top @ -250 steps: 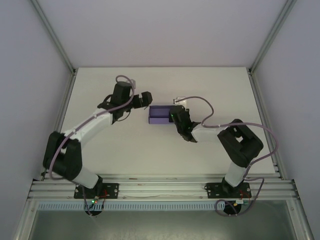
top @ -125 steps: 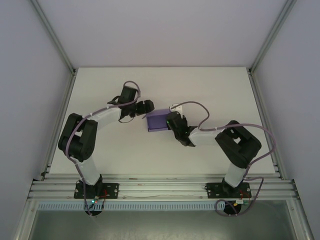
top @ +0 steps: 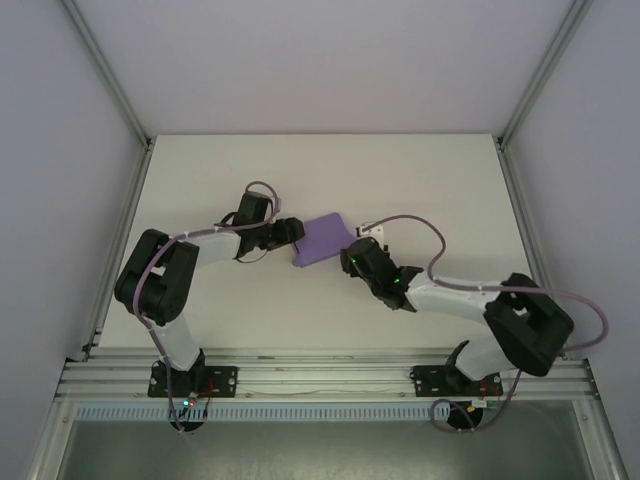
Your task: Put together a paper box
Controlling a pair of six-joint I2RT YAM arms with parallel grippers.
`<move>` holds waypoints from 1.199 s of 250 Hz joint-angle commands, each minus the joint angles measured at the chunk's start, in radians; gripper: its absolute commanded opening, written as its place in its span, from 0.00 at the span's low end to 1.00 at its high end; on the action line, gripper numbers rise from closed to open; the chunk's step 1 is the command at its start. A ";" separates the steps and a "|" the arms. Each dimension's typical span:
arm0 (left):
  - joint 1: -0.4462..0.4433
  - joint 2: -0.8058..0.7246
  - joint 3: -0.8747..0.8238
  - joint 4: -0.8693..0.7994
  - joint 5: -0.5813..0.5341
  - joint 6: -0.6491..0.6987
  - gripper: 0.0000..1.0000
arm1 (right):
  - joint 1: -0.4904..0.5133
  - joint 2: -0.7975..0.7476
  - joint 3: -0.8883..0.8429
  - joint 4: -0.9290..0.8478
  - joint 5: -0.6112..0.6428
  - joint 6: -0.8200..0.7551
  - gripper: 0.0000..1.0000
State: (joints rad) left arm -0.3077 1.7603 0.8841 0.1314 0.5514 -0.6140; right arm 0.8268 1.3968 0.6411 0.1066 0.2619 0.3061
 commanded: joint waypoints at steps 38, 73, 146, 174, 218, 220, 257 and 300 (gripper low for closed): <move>-0.005 0.055 -0.050 0.070 0.034 -0.009 0.42 | -0.064 -0.044 0.041 -0.152 -0.059 0.121 0.80; 0.028 0.075 -0.091 0.170 0.087 -0.033 0.32 | -0.195 -0.026 0.052 -0.079 -0.289 0.159 0.84; 0.087 0.113 -0.158 0.326 0.187 -0.081 0.17 | -0.300 0.092 0.137 -0.042 -0.583 0.206 0.87; 0.108 0.117 -0.181 0.365 0.206 -0.095 0.17 | -0.343 0.164 0.143 0.027 -0.707 0.278 0.87; 0.119 0.126 -0.197 0.382 0.211 -0.104 0.14 | -0.353 0.255 0.170 0.139 -0.880 0.331 0.85; 0.119 0.126 -0.197 0.384 0.211 -0.105 0.15 | -0.353 0.260 0.171 0.142 -0.885 0.334 0.84; 0.121 0.128 -0.206 0.400 0.207 -0.105 0.15 | -0.353 0.310 0.177 0.249 -0.976 0.381 0.79; 0.121 0.136 -0.208 0.464 0.240 -0.131 0.15 | -0.354 0.357 0.178 0.428 -1.078 0.488 0.66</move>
State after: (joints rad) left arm -0.1951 1.8477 0.7094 0.6094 0.7910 -0.7273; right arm 0.4702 1.7309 0.7921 0.3542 -0.7002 0.6991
